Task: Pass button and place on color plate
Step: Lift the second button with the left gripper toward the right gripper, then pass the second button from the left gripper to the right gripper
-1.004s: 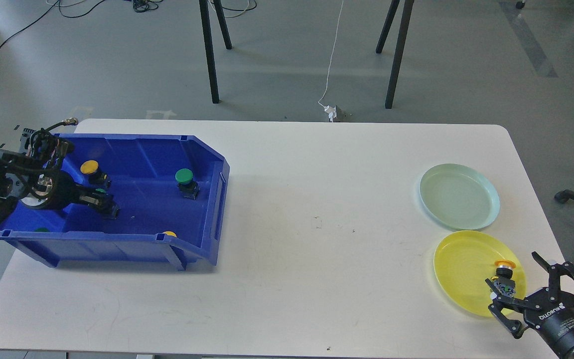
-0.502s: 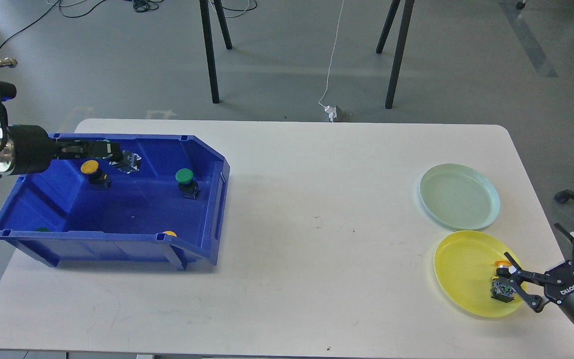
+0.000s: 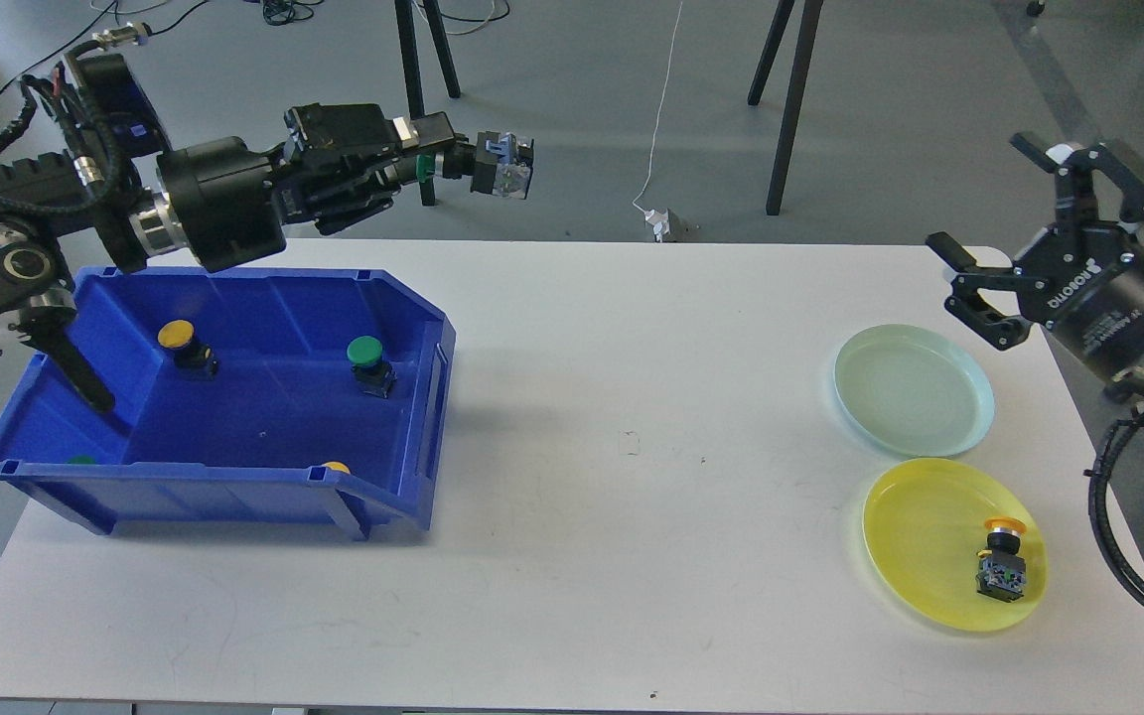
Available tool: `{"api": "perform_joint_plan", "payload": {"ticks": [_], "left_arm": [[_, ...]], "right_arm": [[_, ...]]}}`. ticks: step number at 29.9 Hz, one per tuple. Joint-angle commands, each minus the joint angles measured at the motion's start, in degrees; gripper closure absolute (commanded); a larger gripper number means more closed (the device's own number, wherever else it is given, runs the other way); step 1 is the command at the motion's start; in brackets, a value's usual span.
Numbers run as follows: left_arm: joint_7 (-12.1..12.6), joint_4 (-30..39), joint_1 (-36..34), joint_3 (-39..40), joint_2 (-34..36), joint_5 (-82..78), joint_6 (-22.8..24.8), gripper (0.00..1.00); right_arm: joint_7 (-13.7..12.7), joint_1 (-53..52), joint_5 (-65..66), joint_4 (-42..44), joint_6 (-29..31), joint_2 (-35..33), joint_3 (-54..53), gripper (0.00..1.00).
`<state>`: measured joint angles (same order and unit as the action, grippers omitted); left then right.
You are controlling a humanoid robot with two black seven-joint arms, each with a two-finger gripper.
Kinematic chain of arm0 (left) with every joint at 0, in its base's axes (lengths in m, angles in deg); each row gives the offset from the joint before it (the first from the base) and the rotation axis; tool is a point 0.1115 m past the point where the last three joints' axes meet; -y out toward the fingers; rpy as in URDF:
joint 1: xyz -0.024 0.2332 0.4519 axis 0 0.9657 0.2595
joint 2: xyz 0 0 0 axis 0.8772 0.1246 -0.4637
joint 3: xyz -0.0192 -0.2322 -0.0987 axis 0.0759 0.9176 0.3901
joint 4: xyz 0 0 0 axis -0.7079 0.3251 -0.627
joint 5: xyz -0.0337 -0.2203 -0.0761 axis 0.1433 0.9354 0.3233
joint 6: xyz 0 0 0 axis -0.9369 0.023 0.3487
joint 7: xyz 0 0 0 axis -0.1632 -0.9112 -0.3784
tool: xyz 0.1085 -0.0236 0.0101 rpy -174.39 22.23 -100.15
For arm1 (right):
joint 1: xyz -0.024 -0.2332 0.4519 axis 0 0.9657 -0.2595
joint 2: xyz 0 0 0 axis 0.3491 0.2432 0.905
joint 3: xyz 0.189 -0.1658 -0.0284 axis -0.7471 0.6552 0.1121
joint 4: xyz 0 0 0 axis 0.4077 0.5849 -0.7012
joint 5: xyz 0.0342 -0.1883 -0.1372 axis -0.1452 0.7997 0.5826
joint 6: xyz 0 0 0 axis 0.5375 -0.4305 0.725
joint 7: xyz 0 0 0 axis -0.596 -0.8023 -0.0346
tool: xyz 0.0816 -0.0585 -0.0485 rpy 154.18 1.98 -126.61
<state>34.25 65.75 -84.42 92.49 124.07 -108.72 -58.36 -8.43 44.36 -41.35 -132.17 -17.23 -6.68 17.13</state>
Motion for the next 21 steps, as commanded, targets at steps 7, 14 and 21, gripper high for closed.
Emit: {"api": "perform_joint_plan", "payload": {"ticks": [7, 14, 21], "left_arm": [[0.0, -4.75, 1.85, 0.35, -5.45, 2.53, -0.01, 1.0], [0.0, -8.09, 1.76, 0.53, -7.56, 3.85, -0.01, 1.0], [0.0, -8.53, 1.76, 0.53, -8.62, 3.85, -0.01, 1.0]], "right_arm": [[0.42, -22.59, 0.63, 10.74, -3.2, 16.2, 22.67, 0.01], [0.42, -25.15, 0.72, 13.12, -3.03, 21.57, 23.9, 0.01], [0.42, -26.38, 0.81, 14.87, -2.85, 24.56, 24.17, 0.01]]}}
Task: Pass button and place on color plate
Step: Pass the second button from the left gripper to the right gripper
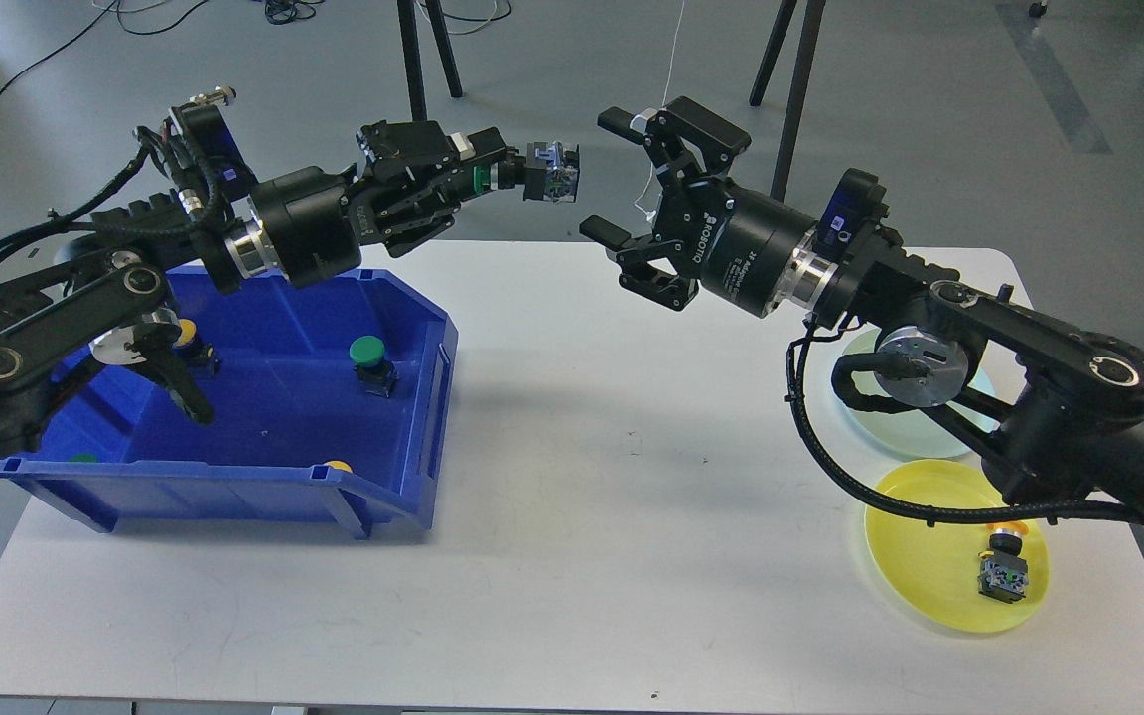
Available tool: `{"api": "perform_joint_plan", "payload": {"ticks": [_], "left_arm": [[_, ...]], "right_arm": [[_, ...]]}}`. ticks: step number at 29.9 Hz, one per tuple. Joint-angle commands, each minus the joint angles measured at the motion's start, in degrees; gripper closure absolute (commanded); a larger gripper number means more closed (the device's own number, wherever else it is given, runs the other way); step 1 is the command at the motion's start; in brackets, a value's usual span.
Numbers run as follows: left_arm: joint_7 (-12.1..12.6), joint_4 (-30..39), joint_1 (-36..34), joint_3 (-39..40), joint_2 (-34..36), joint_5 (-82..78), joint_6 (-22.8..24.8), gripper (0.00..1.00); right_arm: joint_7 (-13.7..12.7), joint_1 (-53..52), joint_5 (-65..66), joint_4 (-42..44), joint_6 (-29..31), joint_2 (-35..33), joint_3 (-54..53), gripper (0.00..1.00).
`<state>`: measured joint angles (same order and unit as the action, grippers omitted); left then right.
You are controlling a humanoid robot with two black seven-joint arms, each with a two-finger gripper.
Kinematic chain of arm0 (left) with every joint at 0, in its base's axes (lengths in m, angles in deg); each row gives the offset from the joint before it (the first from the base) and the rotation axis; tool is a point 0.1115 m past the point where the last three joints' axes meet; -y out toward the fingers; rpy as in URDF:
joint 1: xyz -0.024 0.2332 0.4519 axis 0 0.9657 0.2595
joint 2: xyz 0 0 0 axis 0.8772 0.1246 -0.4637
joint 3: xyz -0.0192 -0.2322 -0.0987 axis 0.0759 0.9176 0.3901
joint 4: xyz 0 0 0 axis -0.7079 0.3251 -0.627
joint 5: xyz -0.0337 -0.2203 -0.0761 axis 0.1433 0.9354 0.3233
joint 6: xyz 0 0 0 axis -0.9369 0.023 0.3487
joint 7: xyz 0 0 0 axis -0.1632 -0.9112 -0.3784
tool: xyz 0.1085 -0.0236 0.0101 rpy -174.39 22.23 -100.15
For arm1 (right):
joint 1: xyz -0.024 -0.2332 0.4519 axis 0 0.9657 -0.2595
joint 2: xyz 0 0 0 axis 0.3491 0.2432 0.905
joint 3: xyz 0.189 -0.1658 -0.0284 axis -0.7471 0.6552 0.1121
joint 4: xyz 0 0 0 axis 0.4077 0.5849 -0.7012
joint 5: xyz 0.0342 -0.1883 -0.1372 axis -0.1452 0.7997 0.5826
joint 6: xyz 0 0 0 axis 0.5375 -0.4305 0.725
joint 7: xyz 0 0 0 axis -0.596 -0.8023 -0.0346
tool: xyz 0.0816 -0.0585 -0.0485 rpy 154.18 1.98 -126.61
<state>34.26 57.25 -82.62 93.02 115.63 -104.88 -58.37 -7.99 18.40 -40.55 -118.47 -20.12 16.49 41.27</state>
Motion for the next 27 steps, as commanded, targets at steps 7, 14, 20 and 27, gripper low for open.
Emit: {"api": "perform_joint_plan", "payload": {"ticks": [7, 14, 20, 27], "left_arm": [[0.0, -0.03, -0.13, 0.09, -0.09, 0.09, 0.0, 1.0], [0.0, -0.03, -0.13, 0.09, -0.09, 0.09, 0.0, 1.0], [0.0, -0.03, -0.04, 0.09, -0.09, 0.09, 0.0, 1.0], [0.0, 0.05, 0.05, 0.09, 0.09, 0.09, 0.0, 1.0]], "right_arm": [[-0.01, -2.27, 0.0, 3.2, 0.12, 3.5, 0.03, 0.04], [-0.01, -2.35, 0.09, 3.2, 0.12, 3.5, 1.87, 0.17], [-0.01, -2.35, 0.27, 3.2, 0.3, 3.5, 2.23, 0.45], [0.16, -2.44, 1.76, 3.38, 0.48, 4.03, 2.14, 0.83]]}}
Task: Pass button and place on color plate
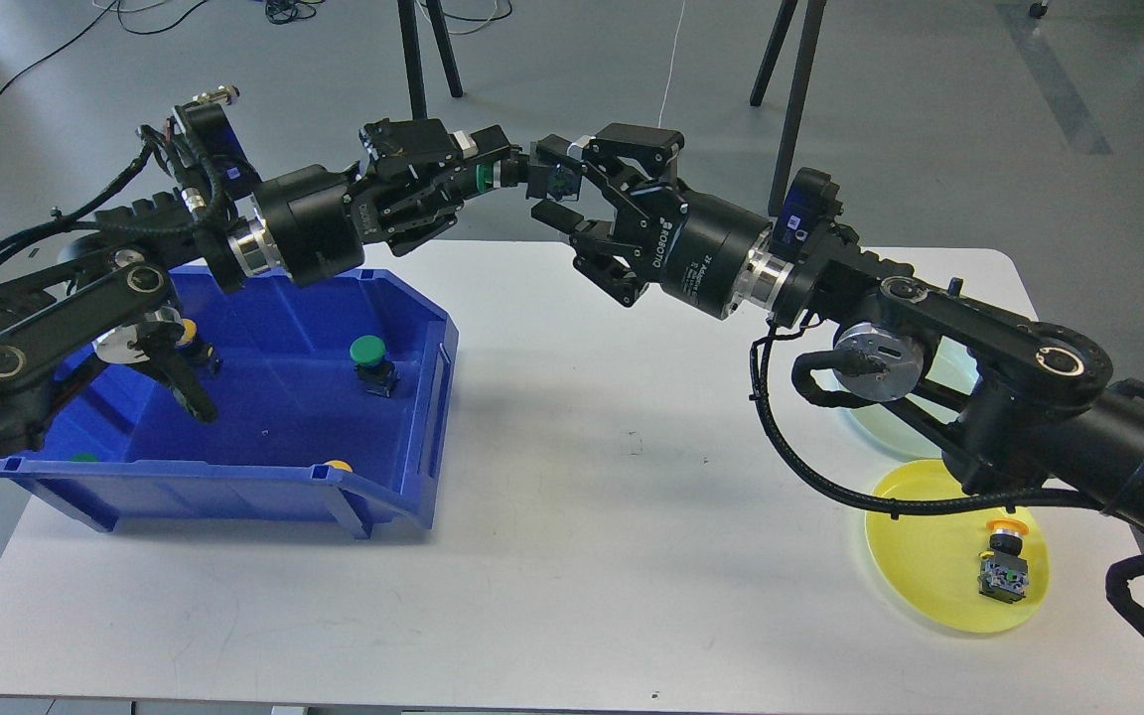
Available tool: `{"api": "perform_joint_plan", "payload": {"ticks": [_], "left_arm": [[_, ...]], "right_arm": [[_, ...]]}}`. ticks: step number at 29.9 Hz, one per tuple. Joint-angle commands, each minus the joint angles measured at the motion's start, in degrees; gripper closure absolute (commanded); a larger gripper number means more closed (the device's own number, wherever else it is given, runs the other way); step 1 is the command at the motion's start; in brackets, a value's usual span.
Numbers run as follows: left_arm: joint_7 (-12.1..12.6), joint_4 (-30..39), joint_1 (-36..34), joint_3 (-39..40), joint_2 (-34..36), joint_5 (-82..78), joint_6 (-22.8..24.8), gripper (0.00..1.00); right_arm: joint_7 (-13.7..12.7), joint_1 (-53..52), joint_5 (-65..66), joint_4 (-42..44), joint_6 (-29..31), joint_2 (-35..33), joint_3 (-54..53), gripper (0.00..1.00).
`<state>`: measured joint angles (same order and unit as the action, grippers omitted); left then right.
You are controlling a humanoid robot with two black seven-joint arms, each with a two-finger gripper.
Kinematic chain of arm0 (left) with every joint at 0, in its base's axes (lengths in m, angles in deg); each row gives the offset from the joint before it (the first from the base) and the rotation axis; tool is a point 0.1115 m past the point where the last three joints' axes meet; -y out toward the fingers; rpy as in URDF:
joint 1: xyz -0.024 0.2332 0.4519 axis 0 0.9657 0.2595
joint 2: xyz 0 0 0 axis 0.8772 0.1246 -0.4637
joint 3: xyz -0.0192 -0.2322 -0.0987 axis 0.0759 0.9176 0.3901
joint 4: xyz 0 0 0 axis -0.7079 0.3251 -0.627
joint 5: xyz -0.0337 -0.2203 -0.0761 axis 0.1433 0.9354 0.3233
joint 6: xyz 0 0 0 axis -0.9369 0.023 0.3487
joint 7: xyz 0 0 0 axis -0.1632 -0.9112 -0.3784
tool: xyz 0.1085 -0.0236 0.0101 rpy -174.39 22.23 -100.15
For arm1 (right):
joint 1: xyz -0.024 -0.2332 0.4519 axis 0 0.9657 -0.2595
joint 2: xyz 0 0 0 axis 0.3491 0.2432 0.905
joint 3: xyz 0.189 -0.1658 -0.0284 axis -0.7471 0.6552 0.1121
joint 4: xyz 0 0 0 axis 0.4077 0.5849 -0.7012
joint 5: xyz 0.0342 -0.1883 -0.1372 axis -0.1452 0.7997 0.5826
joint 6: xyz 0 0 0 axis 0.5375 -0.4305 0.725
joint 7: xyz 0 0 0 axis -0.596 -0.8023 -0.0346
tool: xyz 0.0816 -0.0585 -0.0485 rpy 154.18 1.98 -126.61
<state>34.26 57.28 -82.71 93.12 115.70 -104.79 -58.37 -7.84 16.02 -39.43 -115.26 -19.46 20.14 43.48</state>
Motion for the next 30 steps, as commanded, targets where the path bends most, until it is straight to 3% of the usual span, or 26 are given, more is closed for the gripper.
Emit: {"api": "perform_joint_plan", "payload": {"ticks": [1, 9, 10, 12, 13, 17, 26, 30], "left_arm": [[0.0, 0.03, 0.22, -0.01, 0.01, 0.01, 0.0, 1.0], [0.0, 0.12, 0.84, -0.01, -0.17, -0.08, 0.0, 0.97], [0.0, 0.38, 0.93, -0.01, -0.17, -0.08, 0.0, 0.91], [0.0, 0.47, 1.28, -0.01, -0.17, -0.08, 0.0, 0.67], [0.0, 0.65, 1.37, 0.08, -0.08, 0.0, 0.0, 0.45], [0.0, 0.56, 1.45, 0.96, -0.08, 1.58, 0.0, 0.18], [0.0, -0.23, 1.45, 1.31, 0.45, 4.57, 0.0, 0.11], [0.0, -1.9, 2.07, 1.31, 0.88, 6.77, 0.0, 0.11]], "right_arm": [[0.01, -0.15, 0.64, 0.16, -0.18, 0.38, -0.17, 0.86], [0.19, -0.15, 0.73, 0.16, -0.18, 0.2, -0.43, 0.96], [0.19, -0.24, 0.73, 0.16, -0.18, 0.2, -0.43, 0.96], [0.19, -0.24, 0.73, 0.16, -0.18, 0.12, -0.34, 0.98], [0.19, -0.24, 0.73, 0.16, -0.18, 0.12, -0.34, 0.98], [0.19, -0.24, 0.73, 0.08, -0.18, 0.03, -0.25, 0.99], [0.45, 0.29, 0.47, -0.36, -0.18, -1.02, -1.04, 0.99], [1.68, 3.0, 0.12, -0.54, -0.35, -8.3, -5.68, 0.99]]}}
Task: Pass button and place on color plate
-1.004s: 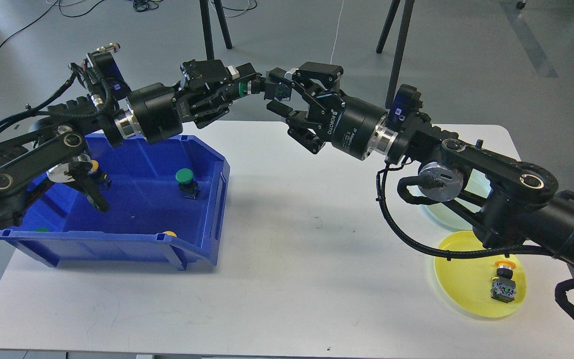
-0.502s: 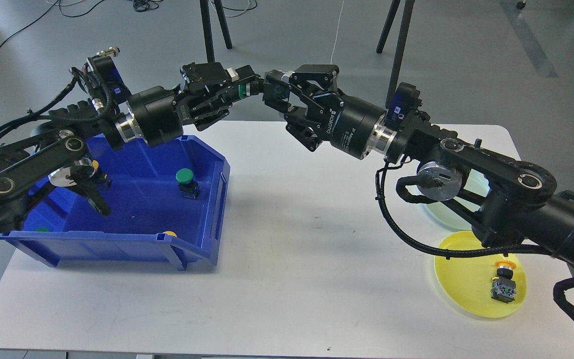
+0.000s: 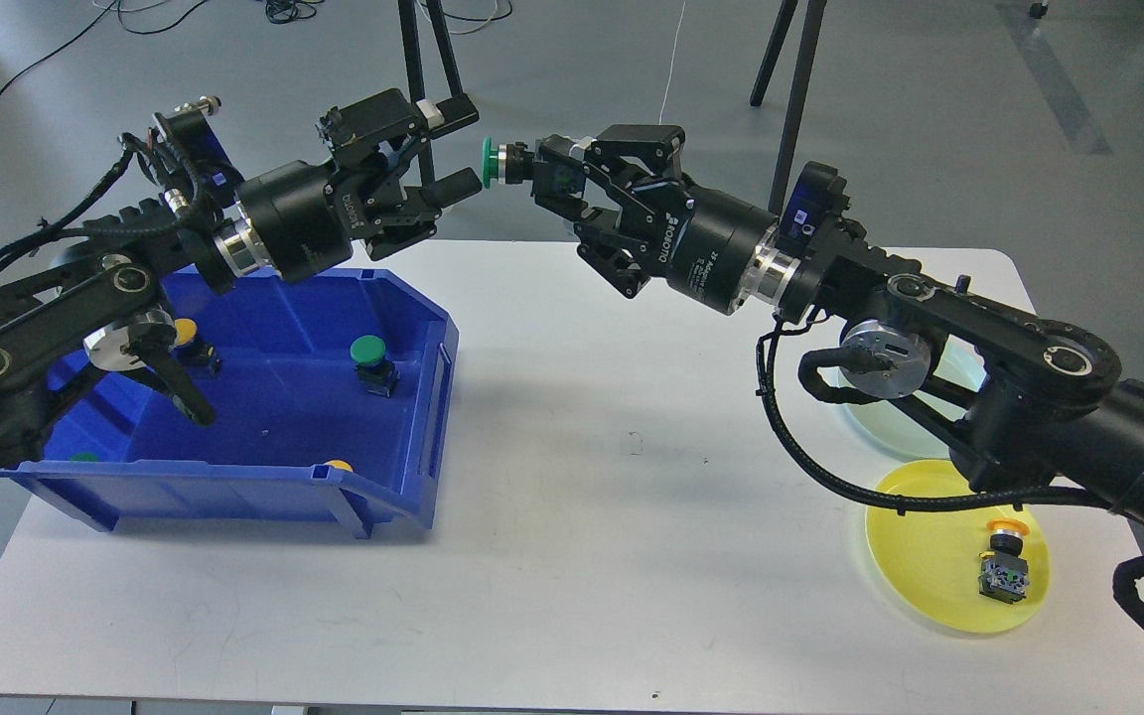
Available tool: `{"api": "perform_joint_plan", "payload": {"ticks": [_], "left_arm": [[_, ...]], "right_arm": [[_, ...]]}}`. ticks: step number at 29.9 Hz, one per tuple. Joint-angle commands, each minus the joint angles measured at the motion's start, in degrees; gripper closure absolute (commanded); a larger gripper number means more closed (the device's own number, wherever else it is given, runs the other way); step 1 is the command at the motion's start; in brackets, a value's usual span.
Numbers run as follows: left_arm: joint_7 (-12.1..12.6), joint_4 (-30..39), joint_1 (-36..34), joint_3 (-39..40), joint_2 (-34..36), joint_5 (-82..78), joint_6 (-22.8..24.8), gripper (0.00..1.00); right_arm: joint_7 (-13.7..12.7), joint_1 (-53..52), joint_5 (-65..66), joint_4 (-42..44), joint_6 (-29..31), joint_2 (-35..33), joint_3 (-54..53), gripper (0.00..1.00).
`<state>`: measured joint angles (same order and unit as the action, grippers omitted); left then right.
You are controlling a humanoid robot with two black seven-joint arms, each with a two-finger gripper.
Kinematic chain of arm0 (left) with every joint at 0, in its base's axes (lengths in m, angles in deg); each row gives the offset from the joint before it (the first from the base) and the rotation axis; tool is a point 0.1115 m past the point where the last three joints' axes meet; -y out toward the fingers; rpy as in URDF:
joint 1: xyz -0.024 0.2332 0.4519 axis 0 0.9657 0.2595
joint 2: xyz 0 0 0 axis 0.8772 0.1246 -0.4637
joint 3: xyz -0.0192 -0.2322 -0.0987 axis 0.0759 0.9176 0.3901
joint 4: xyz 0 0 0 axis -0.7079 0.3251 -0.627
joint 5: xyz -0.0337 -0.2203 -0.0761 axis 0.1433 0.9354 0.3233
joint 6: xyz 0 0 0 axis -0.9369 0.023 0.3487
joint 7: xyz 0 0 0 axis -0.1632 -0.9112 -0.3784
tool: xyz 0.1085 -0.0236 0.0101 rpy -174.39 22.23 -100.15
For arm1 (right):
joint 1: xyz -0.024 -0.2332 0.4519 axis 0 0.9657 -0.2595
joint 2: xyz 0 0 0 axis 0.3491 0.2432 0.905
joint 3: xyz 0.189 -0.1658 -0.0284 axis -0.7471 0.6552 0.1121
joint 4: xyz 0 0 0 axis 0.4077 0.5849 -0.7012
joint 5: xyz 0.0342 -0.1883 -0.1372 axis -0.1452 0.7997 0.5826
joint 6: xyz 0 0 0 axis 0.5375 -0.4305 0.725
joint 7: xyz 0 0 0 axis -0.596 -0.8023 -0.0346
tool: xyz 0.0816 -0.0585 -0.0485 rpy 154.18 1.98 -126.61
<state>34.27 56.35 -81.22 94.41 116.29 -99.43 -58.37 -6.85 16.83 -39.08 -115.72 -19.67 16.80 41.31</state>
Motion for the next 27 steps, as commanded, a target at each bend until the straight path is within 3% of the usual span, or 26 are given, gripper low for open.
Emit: {"api": "perform_joint_plan", "payload": {"ticks": [1, 4, 7, 10, 14, 18, 21, 27], "left_arm": [[-0.02, -1.06, 1.02, 0.01, 0.38, 1.67, 0.0, 0.11], [-0.02, -1.06, 1.99, 0.01, 0.38, 1.85, 0.0, 0.1], [-0.02, -1.06, 3.13, 0.19, 0.38, 1.85, 0.0, 0.1], [-0.02, -1.06, 4.01, 0.28, 0.3, 1.85, 0.0, 0.09], [-0.02, -0.8, 4.98, 0.28, 0.12, 1.85, 0.0, 0.09], [-0.02, -0.63, 5.24, 0.28, 0.12, 1.85, 0.0, 0.09], [-0.02, -0.36, 5.77, 0.28, 0.12, 1.77, 0.0, 0.09], [-0.02, -0.36, 5.95, 0.28, -0.05, 1.85, 0.0, 0.09]], "right_arm": [[0.77, 4.03, -0.32, -0.16, -0.15, -6.55, -5.36, 0.99], [0.86, 12.02, -0.5, -0.86, -0.23, -11.56, -13.96, 0.99], [1.74, 26.93, -0.59, -5.51, -1.28, -14.21, -25.73, 0.99], [1.65, 43.02, -0.68, -9.03, -3.04, -13.16, -38.83, 0.99], [1.3, 53.87, -5.84, -8.69, -7.42, -7.89, -45.8, 0.99], [0.86, 54.94, -14.02, -5.45, -16.3, -7.18, -44.94, 0.99], [-1.24, 52.41, -15.62, -2.2, -22.19, -7.09, -42.39, 0.99], [-2.66, 43.97, -16.14, 5.1, -23.79, -5.34, -35.18, 0.99]]}}
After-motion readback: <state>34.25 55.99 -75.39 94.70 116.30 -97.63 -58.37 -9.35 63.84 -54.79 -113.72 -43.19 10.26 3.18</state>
